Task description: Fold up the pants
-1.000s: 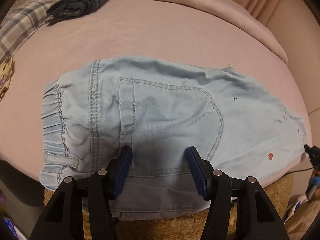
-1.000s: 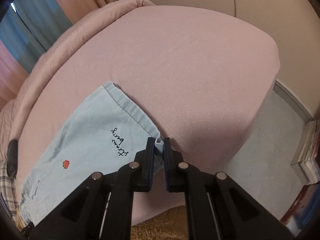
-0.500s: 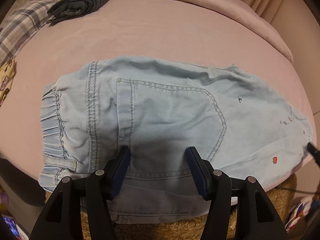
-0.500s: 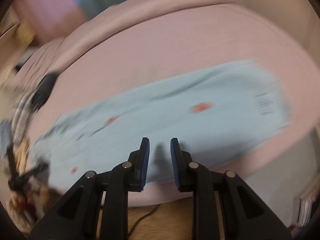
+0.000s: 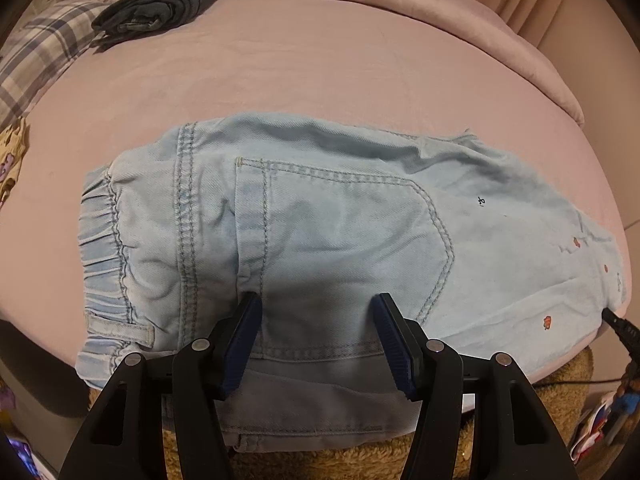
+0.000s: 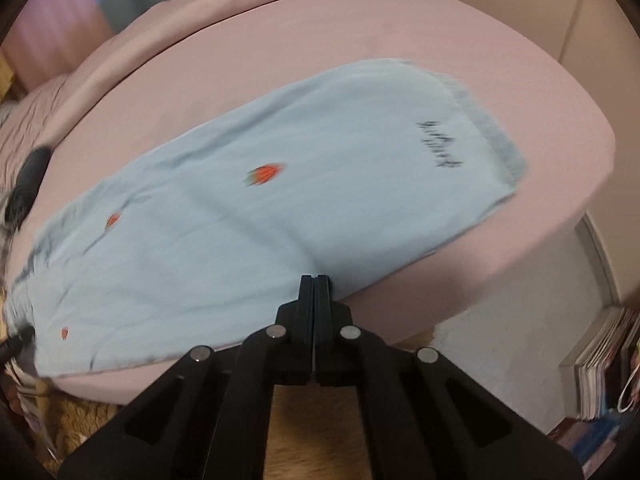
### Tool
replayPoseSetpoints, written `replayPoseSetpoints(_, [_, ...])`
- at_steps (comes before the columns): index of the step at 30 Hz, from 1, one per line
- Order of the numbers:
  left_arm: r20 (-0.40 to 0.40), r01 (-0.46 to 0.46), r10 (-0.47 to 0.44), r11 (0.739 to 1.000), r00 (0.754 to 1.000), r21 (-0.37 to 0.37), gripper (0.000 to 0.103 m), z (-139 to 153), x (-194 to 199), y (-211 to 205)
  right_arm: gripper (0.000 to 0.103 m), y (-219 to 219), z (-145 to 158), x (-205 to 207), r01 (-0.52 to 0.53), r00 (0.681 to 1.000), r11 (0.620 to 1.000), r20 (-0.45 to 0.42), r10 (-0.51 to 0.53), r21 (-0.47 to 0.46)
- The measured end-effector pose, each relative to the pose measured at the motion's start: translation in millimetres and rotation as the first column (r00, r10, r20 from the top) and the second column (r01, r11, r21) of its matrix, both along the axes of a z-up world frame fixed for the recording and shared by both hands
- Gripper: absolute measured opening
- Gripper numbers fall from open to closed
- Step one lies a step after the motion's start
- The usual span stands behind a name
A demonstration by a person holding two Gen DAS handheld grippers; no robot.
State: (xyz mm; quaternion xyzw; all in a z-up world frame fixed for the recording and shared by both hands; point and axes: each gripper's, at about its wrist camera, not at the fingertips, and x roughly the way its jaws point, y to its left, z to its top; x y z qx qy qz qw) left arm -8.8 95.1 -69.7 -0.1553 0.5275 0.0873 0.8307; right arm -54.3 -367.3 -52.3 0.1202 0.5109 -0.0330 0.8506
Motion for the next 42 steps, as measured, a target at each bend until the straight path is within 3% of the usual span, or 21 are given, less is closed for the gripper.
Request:
replayPoseSetpoints(2, [0.002, -0.001, 0.001, 1.000, 1.000, -0.004, 0.059, 0, 0, 1, 0.000, 0, 6, 11, 0.012, 1.000, 1.000, -0.027, -0.012, 0.014])
replayPoseSetpoints(3, [0.001, -0.001, 0.001, 1.000, 1.000, -0.004, 0.060, 0, 0, 2, 0.005, 1, 14, 16, 0.011, 1.000, 1.000, -0.020, -0.011, 0.004])
replayPoseSetpoints(5, [-0.001, 0.001, -0.001, 1.000, 1.000, 0.001, 0.060, -1, 1, 1, 0.025, 2, 35, 26, 0.012, 1.000, 0.997, 0.029, -0.010, -0.077])
replayPoseSetpoints(6, [-0.003, 0.000, 0.000, 1.000, 1.000, 0.004, 0.060, -1, 1, 0, 0.045, 0, 47, 33, 0.012, 0.998, 0.994, 0.061, -0.006, -0.110])
replayPoseSetpoints(7, [-0.004, -0.002, 0.002, 1.000, 1.000, 0.006, 0.060, -1, 2, 0, 0.053, -1, 56, 40, 0.011, 0.996, 0.993, 0.093, 0.000, -0.119])
replayPoseSetpoints(11, [0.003, -0.014, 0.014, 1.000, 1.000, 0.000, 0.060, 1, 3, -1, 0.052, -7, 65, 84, -0.026, 0.991, 0.999, 0.127, 0.030, -0.040])
replayPoseSetpoints(13, [0.017, -0.022, 0.023, 1.000, 1.000, -0.021, 0.060, 3, 1, 3, 0.049, -14, 45, 105, -0.063, 0.995, 0.998, 0.075, 0.064, -0.027])
replayPoseSetpoints(15, [0.051, -0.027, 0.030, 0.998, 0.998, -0.065, 0.060, 11, -4, 8, 0.047, -21, 8, 132, -0.049, 0.998, 0.996, -0.049, 0.045, -0.081])
replayPoseSetpoints(16, [0.070, -0.014, 0.020, 0.997, 0.997, -0.075, 0.060, 15, -6, 10, 0.049, -30, -2, 138, -0.028, 0.999, 0.999, -0.039, 0.027, -0.034])
replayPoseSetpoints(17, [0.088, -0.011, 0.017, 0.998, 0.996, -0.068, 0.060, 21, -8, 14, 0.048, -34, 2, 138, -0.010, 1.000, 1.000, -0.002, 0.010, -0.008])
replayPoseSetpoints(20, [0.090, -0.062, 0.065, 0.997, 0.994, -0.040, 0.060, 33, -8, 31, 0.048, -28, 17, 141, 0.074, 0.996, 0.997, -0.054, -0.075, -0.034])
replayPoseSetpoints(22, [0.111, -0.091, 0.098, 0.994, 0.989, -0.064, 0.060, 40, -6, 46, 0.049, 5, 37, 137, 0.011, 1.000, 0.996, -0.022, -0.014, -0.091])
replayPoseSetpoints(24, [0.129, -0.134, 0.140, 0.989, 0.982, -0.058, 0.060, 44, -3, 58, 0.049, 57, 60, 131, -0.106, 0.993, 0.993, 0.046, 0.109, -0.060])
replayPoseSetpoints(26, [0.134, -0.163, 0.167, 0.986, 0.977, -0.041, 0.060, 44, 1, 66, 0.049, 111, 74, 124, -0.246, 0.966, 0.969, 0.083, 0.244, 0.005])
replayPoseSetpoints(28, [0.139, -0.159, 0.167, 0.985, 0.976, -0.071, 0.060, 38, 4, 72, 0.049, 169, 80, 120, -0.389, 0.919, 0.916, 0.102, 0.380, 0.096])
replayPoseSetpoints(32, [0.105, -0.154, 0.154, 0.988, 0.982, -0.004, 0.047, 22, 5, 75, 0.047, 291, 69, 116, -0.642, 0.758, 0.728, 0.058, 0.650, 0.240])
replayPoseSetpoints(33, [0.101, -0.153, 0.152, 0.988, 0.983, 0.006, 0.046, 19, 4, 76, 0.047, 316, 63, 124, -0.666, 0.733, 0.705, 0.039, 0.679, 0.244])
replayPoseSetpoints(36, [0.103, -0.158, 0.159, 0.987, 0.982, -0.018, 0.045, 13, -1, 80, 0.047, 372, 40, 149, -0.701, 0.691, 0.680, -0.033, 0.722, 0.215])
replayPoseSetpoints(39, [0.107, -0.133, 0.133, 0.991, 0.985, -0.003, 0.045, 10, -2, 79, 0.047, 382, 24, 154, -0.690, 0.659, 0.664, -0.129, 0.741, 0.286])
replayPoseSetpoints(41, [0.110, -0.120, 0.117, 0.993, 0.987, 0.019, 0.045, 10, -1, 77, 0.034, 392, 13, 153, -0.696, 0.646, 0.658, -0.150, 0.749, 0.289])
replayPoseSetpoints(42, [0.111, -0.114, 0.110, 0.993, 0.988, 0.031, 0.045, 10, -1, 76, 0.020, 385, 17, 138, -0.706, 0.650, 0.660, -0.134, 0.748, 0.257])
